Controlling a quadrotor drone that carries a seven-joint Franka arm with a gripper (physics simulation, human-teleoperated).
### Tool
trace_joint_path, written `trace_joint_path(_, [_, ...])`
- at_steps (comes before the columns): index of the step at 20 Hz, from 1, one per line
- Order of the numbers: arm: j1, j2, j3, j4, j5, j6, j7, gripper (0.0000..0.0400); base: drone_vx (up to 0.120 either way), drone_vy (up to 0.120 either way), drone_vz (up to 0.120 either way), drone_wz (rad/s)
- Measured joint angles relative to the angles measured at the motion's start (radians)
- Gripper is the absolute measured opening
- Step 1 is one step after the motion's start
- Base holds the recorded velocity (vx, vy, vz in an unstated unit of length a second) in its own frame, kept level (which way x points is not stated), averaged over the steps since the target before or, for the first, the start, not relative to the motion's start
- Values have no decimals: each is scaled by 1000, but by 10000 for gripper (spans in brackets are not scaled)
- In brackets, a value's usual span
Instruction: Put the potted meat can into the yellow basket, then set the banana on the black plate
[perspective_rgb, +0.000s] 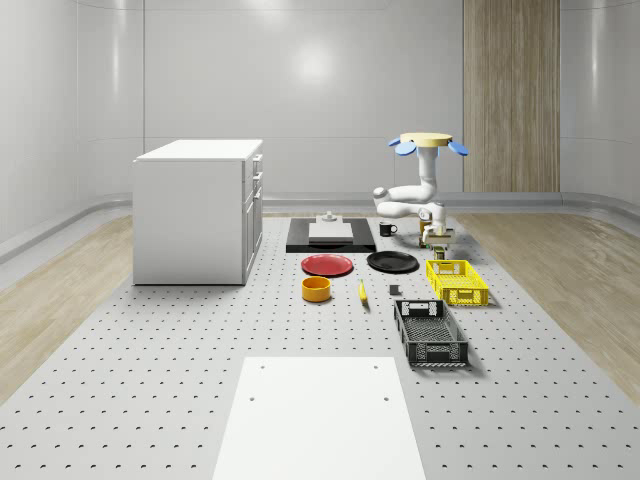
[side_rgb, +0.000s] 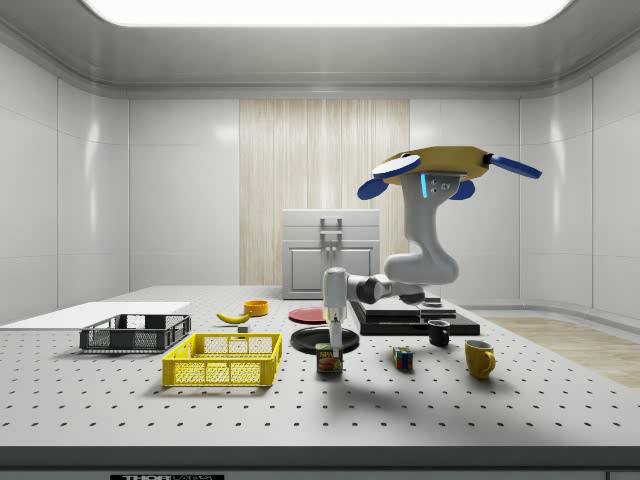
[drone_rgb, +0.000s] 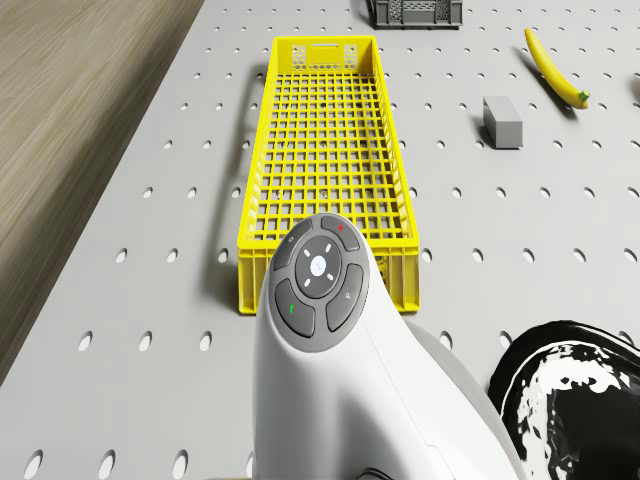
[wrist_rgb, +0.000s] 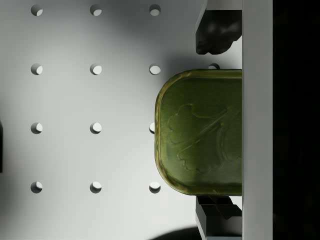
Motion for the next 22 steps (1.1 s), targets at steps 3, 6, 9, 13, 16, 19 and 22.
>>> trace_joint_path(3, [-3,-8,-16,5,-13,14,0,400,0,0,0,0])
trace_joint_path(6, [-2,-16,-23,8,-19,24,-2,400,0,0,0,0])
trace_joint_path(9, [3,-23,-27,10,-20,33,-9,400,0,0,0,0])
trace_joint_path(13, [-17,-23,-18,30,-13,38,-8,400,0,0,0,0])
trace_joint_path(16, [-29,-24,-12,41,-8,41,-7,400,0,0,0,0])
trace_joint_path(19, [-37,-27,-9,47,-5,46,-5,400,0,0,0,0])
trace_joint_path(22, [-50,-28,-3,58,0,49,-3,400,0,0,0,0])
